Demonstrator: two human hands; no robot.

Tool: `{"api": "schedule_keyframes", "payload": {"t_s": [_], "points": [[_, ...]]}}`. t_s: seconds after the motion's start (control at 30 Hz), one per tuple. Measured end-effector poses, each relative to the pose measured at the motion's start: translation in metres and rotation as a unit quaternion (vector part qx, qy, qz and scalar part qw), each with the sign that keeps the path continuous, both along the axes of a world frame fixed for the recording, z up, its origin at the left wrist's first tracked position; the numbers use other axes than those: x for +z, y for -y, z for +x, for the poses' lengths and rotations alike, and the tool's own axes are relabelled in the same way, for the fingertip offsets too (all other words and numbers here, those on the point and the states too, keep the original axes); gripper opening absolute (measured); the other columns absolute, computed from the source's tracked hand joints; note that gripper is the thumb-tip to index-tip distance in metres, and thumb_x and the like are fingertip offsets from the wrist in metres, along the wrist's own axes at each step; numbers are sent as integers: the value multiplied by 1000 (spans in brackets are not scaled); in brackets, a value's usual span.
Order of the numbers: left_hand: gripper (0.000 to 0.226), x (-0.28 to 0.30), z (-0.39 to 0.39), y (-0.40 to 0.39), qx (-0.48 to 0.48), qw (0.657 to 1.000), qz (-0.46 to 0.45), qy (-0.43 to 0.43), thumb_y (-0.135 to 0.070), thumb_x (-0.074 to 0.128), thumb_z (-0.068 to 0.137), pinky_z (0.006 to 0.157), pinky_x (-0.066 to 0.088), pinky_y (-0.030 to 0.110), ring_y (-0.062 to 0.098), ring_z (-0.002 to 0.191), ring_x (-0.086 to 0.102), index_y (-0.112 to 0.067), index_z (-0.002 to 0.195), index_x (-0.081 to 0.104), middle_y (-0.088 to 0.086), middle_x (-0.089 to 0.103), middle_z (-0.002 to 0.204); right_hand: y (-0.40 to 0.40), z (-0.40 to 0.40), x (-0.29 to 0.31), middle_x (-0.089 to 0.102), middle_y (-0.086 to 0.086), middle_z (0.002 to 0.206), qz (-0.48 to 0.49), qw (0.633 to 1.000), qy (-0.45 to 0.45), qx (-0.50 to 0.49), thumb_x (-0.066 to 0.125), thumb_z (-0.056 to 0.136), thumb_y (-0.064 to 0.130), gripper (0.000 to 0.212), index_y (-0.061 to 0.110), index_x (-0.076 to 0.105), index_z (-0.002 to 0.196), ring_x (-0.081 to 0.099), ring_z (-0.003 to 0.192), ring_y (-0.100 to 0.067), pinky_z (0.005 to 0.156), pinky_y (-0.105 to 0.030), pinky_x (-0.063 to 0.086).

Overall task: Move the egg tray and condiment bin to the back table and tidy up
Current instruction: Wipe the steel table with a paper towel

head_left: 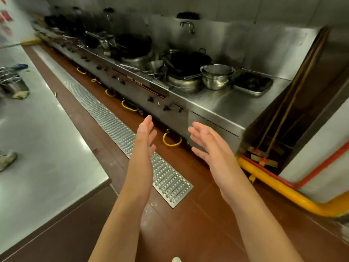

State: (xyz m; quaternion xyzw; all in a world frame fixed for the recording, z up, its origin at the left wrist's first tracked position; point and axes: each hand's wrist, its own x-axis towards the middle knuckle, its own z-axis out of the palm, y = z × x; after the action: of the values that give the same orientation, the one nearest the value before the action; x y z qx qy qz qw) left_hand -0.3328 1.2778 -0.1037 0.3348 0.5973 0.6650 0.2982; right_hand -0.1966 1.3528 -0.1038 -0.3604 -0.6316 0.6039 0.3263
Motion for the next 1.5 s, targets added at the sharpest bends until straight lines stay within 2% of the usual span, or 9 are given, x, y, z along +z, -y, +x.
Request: {"api": "schedule_keyframes", "payload": {"t_s": [0.1,0.23,0.4,0.73,0.93,1.0,1.1,1.2,1.5], "points": [[87,6,-30,-46,-8,1000,2,15,-86,33,67,117,28,43,1,133,44,-46,143,41,-23,46,144,-40,-32,8,56,31,133,16,1000,2,-2,39,74,81,63,56,51,131,56,111,14,108,-36,43],[83,9,-63,-95,-26,999,20,12,-84,34,71,115,30,37,-6,130,45,-45,145,40,-27,48,141,-86,-64,10,56,30,133,9,1000,0,-17,39,74,81,65,55,50,132,57,111,14,109,-37,42],[82,-1,-119,-149,-1,1000,11,27,-86,38,71,117,28,45,-4,130,46,-47,143,43,-25,49,142,-153,-111,3,58,30,131,-6,1000,-1,-5,42,72,81,63,55,54,129,58,107,16,110,-40,42],[67,-10,-231,-253,121,991,10,48,-73,30,86,115,31,41,0,128,51,-40,142,47,-18,54,141,-291,-242,-8,56,29,135,-23,991,-21,131,40,76,83,61,55,52,129,55,117,10,108,-40,43],[70,-6,-295,-264,248,968,4,48,-71,32,82,112,33,35,0,127,51,-38,142,45,-16,54,141,-328,-349,-1,61,15,133,-62,967,-65,239,43,100,44,41,27,56,136,57,119,5,102,-21,48],[69,-5,-316,-261,292,954,12,62,-75,43,81,105,39,26,-4,121,55,-38,139,49,-17,58,136,-329,-380,-4,60,14,135,-59,954,-66,286,41,101,42,43,26,53,139,55,123,4,97,-14,47],[66,-7,-351,-257,337,939,11,73,-76,40,82,96,41,21,-6,119,56,-39,136,51,-19,59,134,-330,-429,-11,60,13,135,-65,939,-62,331,38,92,54,58,26,51,141,53,126,1,105,-25,45],[75,-13,-389,-252,363,930,4,60,-71,27,80,115,31,33,-2,128,50,-36,144,45,-16,51,144,-329,-478,-15,60,13,134,-62,931,-53,356,38,84,62,65,29,53,138,53,126,0,110,-35,43],[73,-17,-511,-268,383,921,13,61,-74,26,81,118,29,38,-6,126,49,-41,143,44,-21,51,141,-348,-598,-5,61,15,133,-43,921,-51,384,41,86,59,61,30,54,137,53,125,2,112,-35,41]]}}
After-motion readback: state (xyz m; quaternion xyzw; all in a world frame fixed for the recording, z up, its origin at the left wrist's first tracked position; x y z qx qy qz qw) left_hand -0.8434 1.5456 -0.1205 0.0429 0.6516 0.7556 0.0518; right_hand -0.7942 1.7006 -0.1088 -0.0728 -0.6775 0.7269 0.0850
